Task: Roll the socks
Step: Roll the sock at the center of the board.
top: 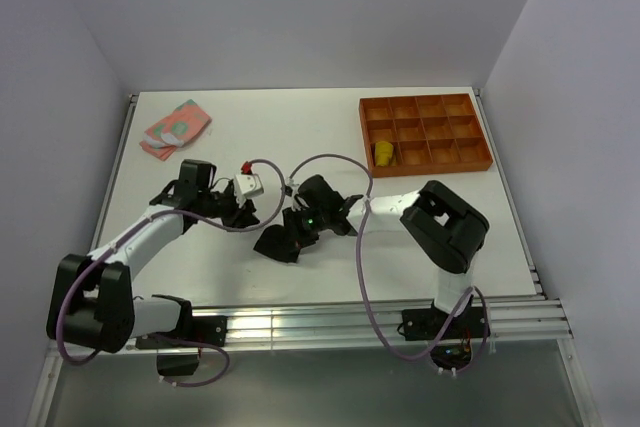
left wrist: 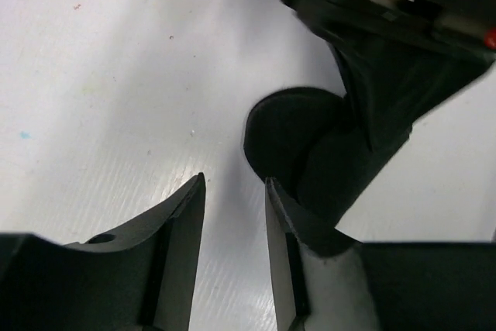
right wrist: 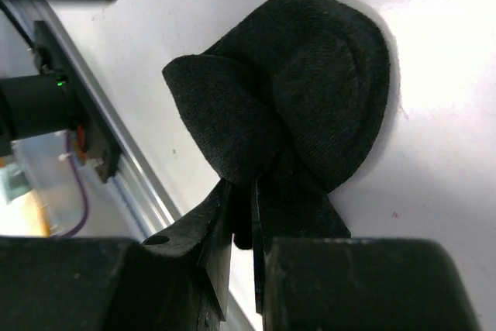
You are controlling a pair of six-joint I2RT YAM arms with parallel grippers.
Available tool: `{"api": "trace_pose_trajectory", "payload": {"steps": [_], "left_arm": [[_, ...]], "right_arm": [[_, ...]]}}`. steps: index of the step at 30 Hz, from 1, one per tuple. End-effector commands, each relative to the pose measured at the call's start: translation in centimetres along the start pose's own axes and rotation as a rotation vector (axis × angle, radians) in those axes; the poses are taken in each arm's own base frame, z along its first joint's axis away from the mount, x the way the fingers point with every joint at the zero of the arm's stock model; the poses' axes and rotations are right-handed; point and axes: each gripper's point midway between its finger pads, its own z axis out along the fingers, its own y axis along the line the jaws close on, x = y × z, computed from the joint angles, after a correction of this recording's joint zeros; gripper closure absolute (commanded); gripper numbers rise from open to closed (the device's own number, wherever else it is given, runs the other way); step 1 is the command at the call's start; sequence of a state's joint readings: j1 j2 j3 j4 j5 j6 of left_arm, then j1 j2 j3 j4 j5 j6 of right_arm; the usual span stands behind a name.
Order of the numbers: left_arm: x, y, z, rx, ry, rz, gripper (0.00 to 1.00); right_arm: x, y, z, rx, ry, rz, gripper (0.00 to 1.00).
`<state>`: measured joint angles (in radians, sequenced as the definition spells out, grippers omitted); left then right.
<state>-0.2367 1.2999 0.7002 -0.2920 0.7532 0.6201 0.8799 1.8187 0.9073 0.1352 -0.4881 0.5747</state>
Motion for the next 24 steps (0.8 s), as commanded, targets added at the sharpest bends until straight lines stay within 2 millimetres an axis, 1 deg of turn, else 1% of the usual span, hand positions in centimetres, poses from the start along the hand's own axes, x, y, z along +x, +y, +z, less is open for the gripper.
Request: {"api": "trace_pose_trajectory", "payload": {"steps": [1,2,3,4,6,7,8,9,10,12,13,15,17,22,23,24], "left_arm": [[-0.1,0.2,-0.8,-0.038,-0.012,0.205,0.57],[0.0,-0.1,-0.9,-0.040,-0.011,0.235,0.57],[-0.4,-0.2,-1.2,-0.055,-0.023,0.278,0.57],[0.2,-0.7,-1.1,-0.051,-0.019,0.311,0.57],[0.2,-1.3,-1.2,-0.067,-0.024,0.381,0.56],[0.8,-1.6,-0.9,-0.077,-0.024,0.416,0.55],[0.3,-2.5,-0.8,-0.074,-0.040,0.467,0.55],[1.3,-3.0,-0.5,-0.079,-0.027,0.482,0.54],[0.8,-3.6,-0.2,-0.074,-0.046,0.526,0.54],[0.7,-4.1,0.0,-0.070,-0.055,0.539,0.52],[0.6,-4.3,0.2,-0.064,-0.058,0.543,0.52],[0.9,-4.4,0.5,-0.052,-0.049,0.569,0.50],[0.5,-4.6,0.8,-0.062,-0.068,0.600,0.47],[0.9,-5.3,1.7,-0.046,-0.058,0.646,0.45],[0.6,-5.2,1.9,-0.055,-0.068,0.666,0.45],[1.0,-5.4,2.0,-0.051,-0.063,0.670,0.45]], "right_arm": [[3.2,-4.1,-0.1,0.115,0.170,0.118,0.88],[3.2,-4.2,-0.1,0.112,0.182,0.121,0.88],[2.9,-4.3,0.1,0.108,0.192,0.127,0.87],[2.8,-4.6,0.1,0.111,0.200,0.146,0.87],[2.5,-4.8,0.4,0.102,0.216,0.166,0.87],[2.4,-5.2,0.3,0.107,0.226,0.183,0.87],[2.2,-5.3,0.4,0.106,0.228,0.192,0.87],[2.0,-5.2,0.5,0.097,0.233,0.197,0.88],[1.8,-5.3,0.4,0.095,0.236,0.210,0.88],[1.6,-5.3,0.4,0.084,0.244,0.226,0.88],[1.4,-5.5,0.2,0.082,0.242,0.236,0.88],[1.3,-5.6,0.1,0.080,0.252,0.253,0.88],[0.9,-6.1,0.0,0.086,0.250,0.264,0.88],[0.9,-6.5,-0.2,0.086,0.270,0.290,0.88],[0.9,-6.8,-0.1,0.088,0.275,0.298,0.88],[1.0,-6.9,0.0,0.088,0.282,0.305,0.88]]}}
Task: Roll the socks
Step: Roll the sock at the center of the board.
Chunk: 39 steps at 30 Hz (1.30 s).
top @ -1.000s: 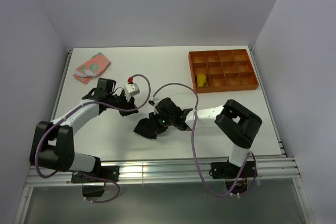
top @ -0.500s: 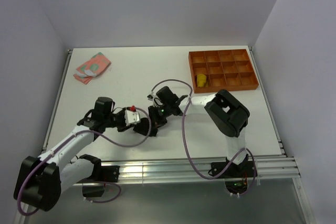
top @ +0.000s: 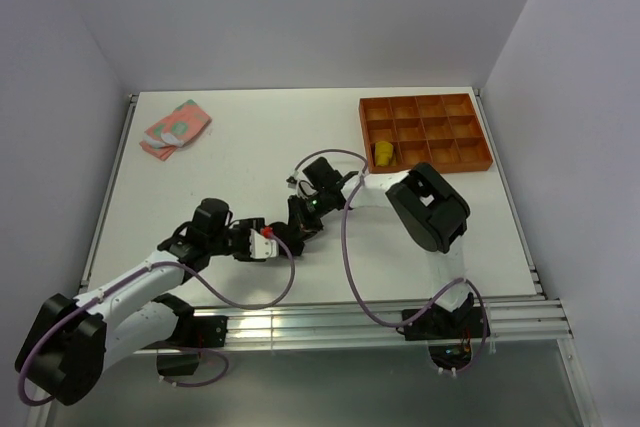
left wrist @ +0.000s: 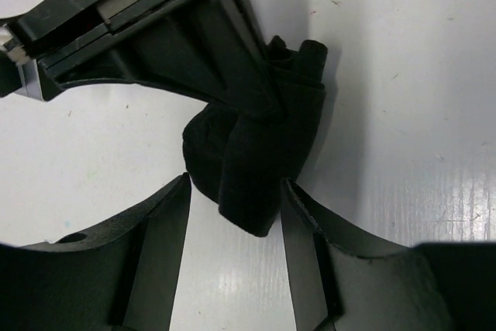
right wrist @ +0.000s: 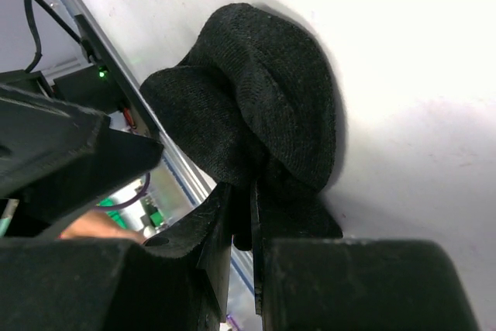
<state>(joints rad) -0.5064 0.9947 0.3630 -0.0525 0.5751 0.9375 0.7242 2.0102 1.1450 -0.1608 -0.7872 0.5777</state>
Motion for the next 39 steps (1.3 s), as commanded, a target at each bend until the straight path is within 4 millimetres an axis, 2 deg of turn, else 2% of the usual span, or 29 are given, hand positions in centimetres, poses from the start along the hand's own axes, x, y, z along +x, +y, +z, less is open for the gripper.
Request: {"api": "trace_pose_trajectory", "payload": {"steps": [1,10,13,21,33,34,35,39], "left_arm": [[-0.5,0.2,0.7,-0.022,-0.017,0.085,0.45],[0.0,-1.8,1.5,0.040,0.001,0.142,0.45],[0.1,-1.9,1.9,0.047,0.010,0.150,0.45],[-1.0,-2.1,3.1,0.059,-0.021,0.126,0.47],[0.5,-2.6,4.2,0.125,0.064,0.055,0.51],[0.8,-2.9,4.5,0.142,0.079,0.033,0.52],[0.4,-2.2,4.6,0.134,0.081,0.015,0.55],[0.8,-2.7,4.9,0.194,0.132,-0.051,0.64]], "right_arm": [[1.0,-5.6,0.6,0.175,0.035,0.085,0.89],[0.6,-6.1,1.0,0.169,0.053,0.126,0.89],[0.6,-6.3,1.0,0.173,0.062,0.131,0.89],[1.0,-6.8,0.9,0.170,0.060,0.147,0.90],[1.0,-6.5,0.7,0.151,0.053,0.140,0.89],[1.1,-6.5,0.6,0.150,0.051,0.142,0.89],[1.1,-6.6,0.6,0.149,0.046,0.139,0.88],[1.3,-6.2,0.2,0.138,0.030,0.138,0.86]]}}
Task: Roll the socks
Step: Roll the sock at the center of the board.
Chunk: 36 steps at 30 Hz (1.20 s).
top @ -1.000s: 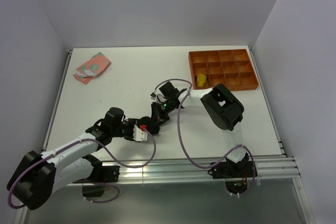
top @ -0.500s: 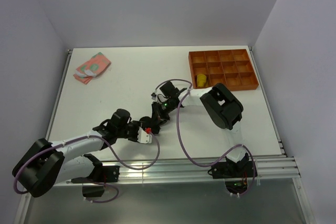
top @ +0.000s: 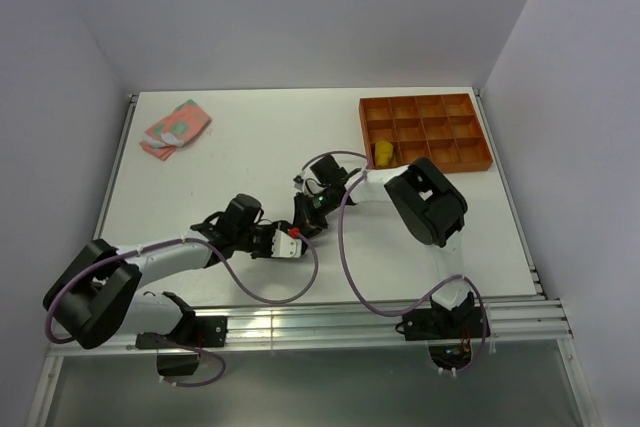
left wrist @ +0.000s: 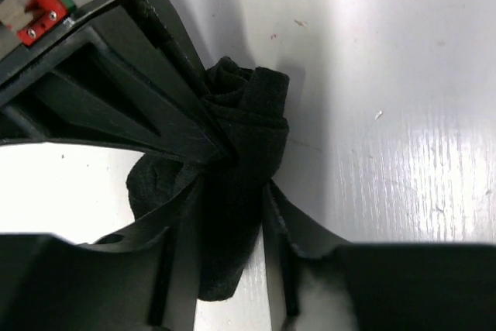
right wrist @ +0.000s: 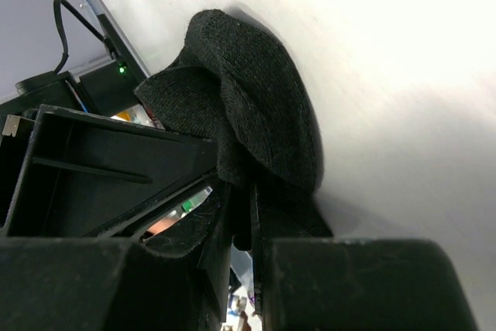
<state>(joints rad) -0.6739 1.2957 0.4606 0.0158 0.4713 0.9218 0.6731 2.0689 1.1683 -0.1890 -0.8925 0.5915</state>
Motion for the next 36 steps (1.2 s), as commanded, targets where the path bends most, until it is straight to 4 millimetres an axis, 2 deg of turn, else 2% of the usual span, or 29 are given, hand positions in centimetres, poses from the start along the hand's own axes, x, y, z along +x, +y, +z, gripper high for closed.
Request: {"api": "trace_pose_trajectory", "payload": {"steps": [1,6,9,11,12,13,14,15,18,20,21,23,24,27,30,31,33,34,36], "left_arm": [[0.6,-0.7,0.3,0.055,0.053,-0.078,0.67],[0.4,-1.3,0.2,0.095,0.064,-0.130,0.78],[0.6,-1.9,-0.1,0.124,0.077,-0.148,0.87],[0.5,-2.7,-0.4,0.158,0.085,-0.168,0.92],[0.4,-2.8,-0.5,0.172,0.085,-0.176,0.93],[0.1,-3.0,-0.6,0.194,0.082,-0.186,0.95],[0.0,-3.2,-0.7,0.210,0.084,-0.198,0.96],[0.3,-4.2,-0.8,0.255,0.106,-0.225,0.96],[-0.4,-4.5,-1.0,0.312,0.092,-0.261,0.97],[-0.6,-4.9,-1.3,0.360,0.098,-0.294,0.98],[-0.4,-5.3,-1.2,0.388,0.110,-0.310,0.98],[-0.7,-5.3,-1.4,0.423,0.116,-0.334,0.98],[-1.0,-5.0,-1.2,0.442,0.107,-0.349,0.99],[-1.1,-5.6,-1.6,0.521,0.112,-0.416,0.99],[-1.6,-5.3,-2.0,0.582,0.108,-0.480,1.00],[-2.3,-4.5,-1.9,0.588,0.084,-0.487,1.00],[-2.2,-5.0,-2.2,0.646,0.104,-0.550,1.00],[-2.7,-4.4,-2.2,0.655,0.089,-0.557,1.00],[-2.6,-4.8,-2.3,0.695,0.102,-0.606,1.00]], "right_arm": [[1.0,-5.2,0.2,0.195,-0.043,0.046,0.85],[0.9,-4.7,-0.8,0.217,-0.101,0.033,0.76],[0.6,-4.8,-1.8,0.265,-0.162,0.020,0.66],[0.2,-5.0,-2.9,0.310,-0.236,0.014,0.59],[-0.2,-4.3,-3.8,0.315,-0.282,-0.005,0.56],[0.2,-4.7,-4.1,0.336,-0.301,-0.004,0.50],[-0.5,-5.1,-4.9,0.375,-0.363,-0.014,0.47],[-0.1,-4.6,-5.8,0.375,-0.405,-0.024,0.44],[-0.7,-4.0,-7.9,0.405,-0.539,-0.037,0.43],[-0.3,-3.0,-9.5,0.384,-0.617,-0.058,0.43],[-0.2,-2.7,-10.9,0.397,-0.685,-0.069,0.43],[0.3,-2.3,-11.9,0.401,-0.742,-0.073,0.43],[0.4,-1.7,-13.2,0.394,-0.800,-0.090,0.43],[1.3,0.2,-14.9,0.359,-0.893,-0.149,0.43],[2.1,1.9,-15.8,0.355,-0.969,-0.240,0.43],[2.4,2.3,-15.7,0.355,-0.975,-0.262,0.43],[2.9,3.2,-15.4,0.385,-0.997,-0.312,0.43],[2.9,3.2,-15.6,0.414,-1.021,-0.322,0.43],[3.6,4.2,-14.2,0.429,-0.997,-0.386,0.43]]}}
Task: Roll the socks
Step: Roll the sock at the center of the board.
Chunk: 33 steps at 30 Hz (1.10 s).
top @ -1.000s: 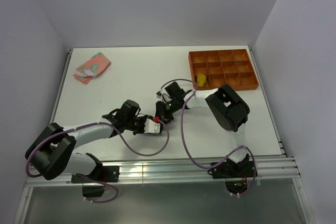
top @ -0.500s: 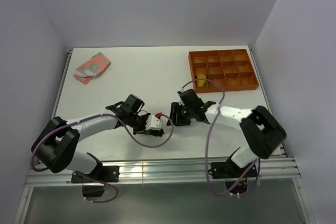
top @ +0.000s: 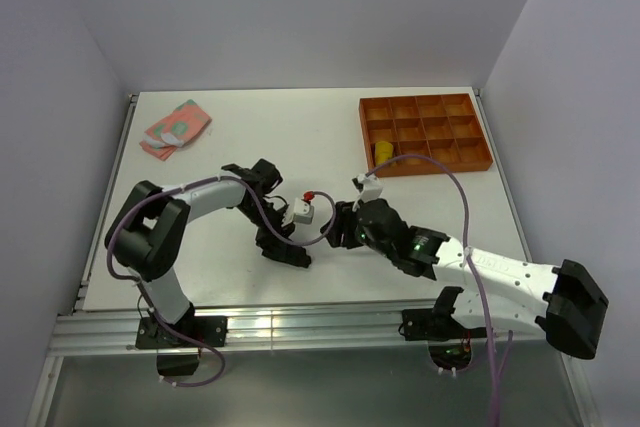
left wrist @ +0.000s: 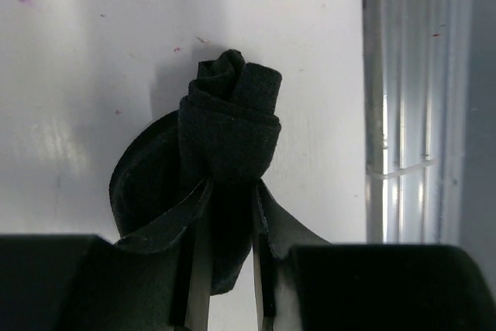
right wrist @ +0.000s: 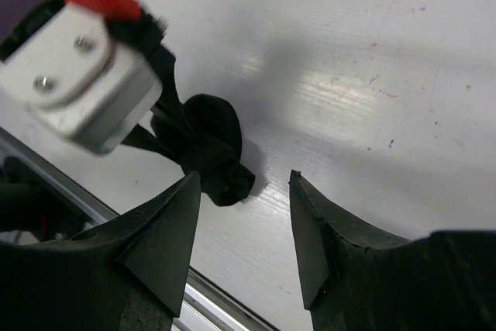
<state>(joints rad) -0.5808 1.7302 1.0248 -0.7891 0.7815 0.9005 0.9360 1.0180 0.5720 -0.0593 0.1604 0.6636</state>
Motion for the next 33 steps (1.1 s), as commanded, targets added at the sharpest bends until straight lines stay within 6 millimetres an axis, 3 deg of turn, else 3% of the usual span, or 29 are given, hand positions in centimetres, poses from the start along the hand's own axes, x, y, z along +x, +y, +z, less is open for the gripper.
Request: {"api": "trace_pose_trajectory", "payload": {"steps": [1,8,11,19,23,30,33], "left_arm": [[0.5,-2.5,-0.3,0.140,0.016,-0.125,1.00],[1.5,-2.6,0.1,0.232,0.048,-0.233,1.00],[1.9,-2.1,0.4,0.250,0.054,-0.276,1.00],[2.3,-1.6,0.6,0.277,0.063,-0.325,1.00],[2.3,-1.4,0.7,0.284,0.069,-0.336,1.00],[2.8,-1.0,1.0,0.309,0.091,-0.366,1.00],[2.8,-0.9,1.0,0.321,0.093,-0.374,1.00]], "right_arm": [[-0.8,0.6,0.2,0.070,-0.101,-0.099,0.43],[2.8,2.8,1.8,0.126,-0.069,-0.281,0.43],[3.4,3.9,2.2,0.131,-0.065,-0.319,0.43],[5.8,7.7,2.6,0.007,-0.027,-0.479,0.43],[7.9,9.8,3.5,-0.035,0.036,-0.586,0.41],[10.0,11.2,5.3,-0.082,0.123,-0.707,0.40],[10.8,10.8,5.6,-0.075,0.175,-0.760,0.40]]}}
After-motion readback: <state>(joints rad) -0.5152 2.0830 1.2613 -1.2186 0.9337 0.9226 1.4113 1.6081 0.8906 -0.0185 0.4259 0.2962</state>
